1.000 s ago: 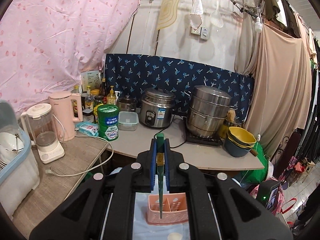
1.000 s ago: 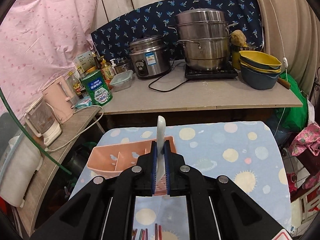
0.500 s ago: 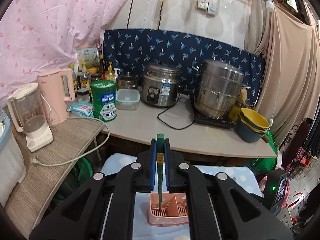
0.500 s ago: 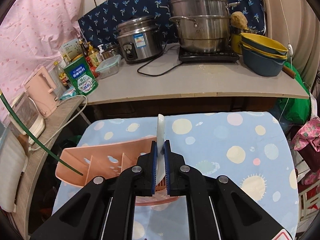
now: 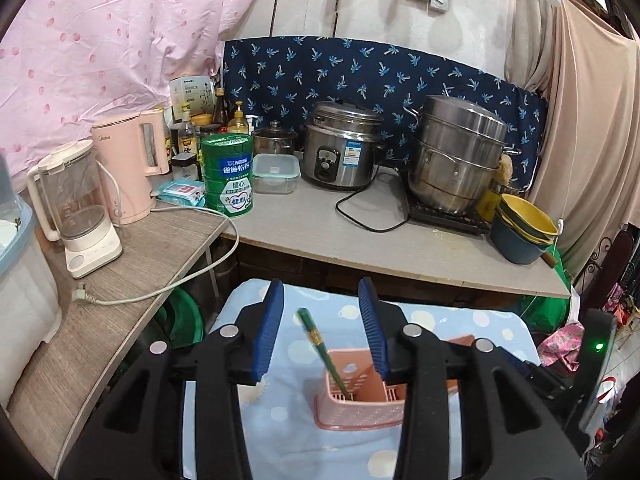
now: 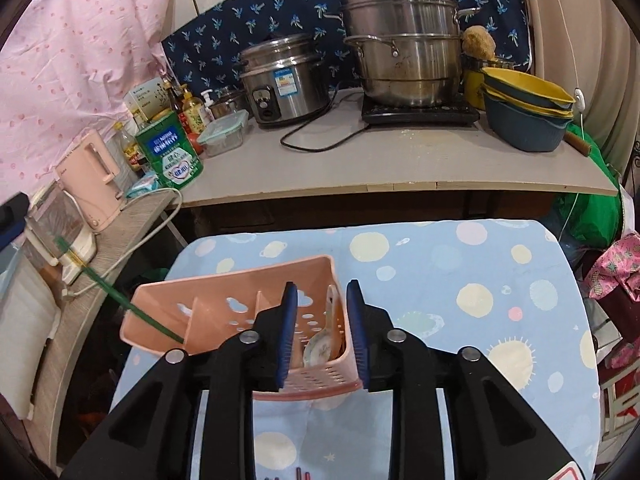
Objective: Organize utensils
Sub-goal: 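Open both tools to drop the chopstick and spoon into the pink basket, then bring both tools back down to the chopsticks on the table, then close right tool on a red chopstick while left tool closes on a dark red chopstick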
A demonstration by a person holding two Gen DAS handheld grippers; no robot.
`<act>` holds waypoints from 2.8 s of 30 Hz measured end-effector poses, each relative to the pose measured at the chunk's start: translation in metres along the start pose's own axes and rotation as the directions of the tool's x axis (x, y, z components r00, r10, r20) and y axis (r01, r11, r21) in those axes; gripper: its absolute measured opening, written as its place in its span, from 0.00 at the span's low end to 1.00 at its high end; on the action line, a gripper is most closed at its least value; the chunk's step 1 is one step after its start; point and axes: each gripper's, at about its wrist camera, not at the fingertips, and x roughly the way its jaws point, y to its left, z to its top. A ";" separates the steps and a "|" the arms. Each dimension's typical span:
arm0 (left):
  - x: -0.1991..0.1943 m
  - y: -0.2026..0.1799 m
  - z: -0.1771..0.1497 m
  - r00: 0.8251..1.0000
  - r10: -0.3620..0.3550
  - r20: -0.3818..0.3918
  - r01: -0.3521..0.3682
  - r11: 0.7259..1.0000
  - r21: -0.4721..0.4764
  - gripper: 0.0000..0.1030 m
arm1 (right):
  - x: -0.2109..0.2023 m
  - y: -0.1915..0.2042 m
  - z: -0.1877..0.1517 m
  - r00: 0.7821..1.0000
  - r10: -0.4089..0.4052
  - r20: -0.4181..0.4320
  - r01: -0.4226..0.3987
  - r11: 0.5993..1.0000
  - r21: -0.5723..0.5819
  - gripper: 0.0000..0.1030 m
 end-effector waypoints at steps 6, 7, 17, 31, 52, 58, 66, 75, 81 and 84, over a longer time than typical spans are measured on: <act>-0.031 0.003 -0.027 1.000 0.012 -0.008 -0.011 1.000 0.028 0.47 | -0.039 0.010 -0.017 1.000 0.029 0.009 -0.029 0.999 -0.016 0.25; -0.036 0.003 -0.032 1.000 0.014 -0.013 -0.014 1.000 0.028 0.47 | -0.045 0.012 -0.022 0.999 0.037 0.008 -0.037 0.999 -0.018 0.25; -0.077 0.009 -0.109 0.993 0.025 -0.118 -0.020 0.999 0.039 0.47 | -0.098 0.017 -0.090 0.998 0.055 -0.025 -0.056 0.998 -0.031 0.30; -0.102 0.010 -0.234 0.955 0.032 -0.296 -0.009 0.997 0.082 0.48 | -0.123 -0.009 -0.223 0.983 0.019 -0.183 -0.023 1.000 -0.016 0.30; -0.107 0.018 -0.316 0.905 0.031 -0.424 0.007 0.996 0.090 0.48 | -0.115 -0.004 -0.299 0.959 -0.058 -0.276 0.032 0.995 -0.097 0.21; -0.108 0.017 -0.320 0.904 0.028 -0.426 0.012 0.996 0.090 0.48 | -0.115 -0.001 -0.302 0.962 -0.083 -0.259 0.053 0.991 -0.123 0.14; -0.107 0.015 -0.329 0.899 0.020 -0.438 0.021 0.996 0.088 0.48 | -0.117 -0.001 -0.305 0.964 -0.093 -0.251 0.060 0.989 -0.133 0.08; -0.103 0.014 -0.340 0.889 0.008 -0.457 0.032 0.996 0.080 0.47 | -0.121 -0.003 -0.309 0.965 -0.088 -0.246 0.059 0.991 -0.123 0.07; -0.102 0.012 -0.344 0.888 -0.006 -0.460 0.045 0.996 0.074 0.47 | -0.122 -0.003 -0.309 0.966 -0.083 -0.245 0.057 0.992 -0.113 0.07; -0.103 0.011 -0.344 0.887 -0.013 -0.461 0.053 0.996 0.073 0.47 | -0.122 -0.003 -0.309 0.966 -0.082 -0.245 0.056 0.992 -0.112 0.07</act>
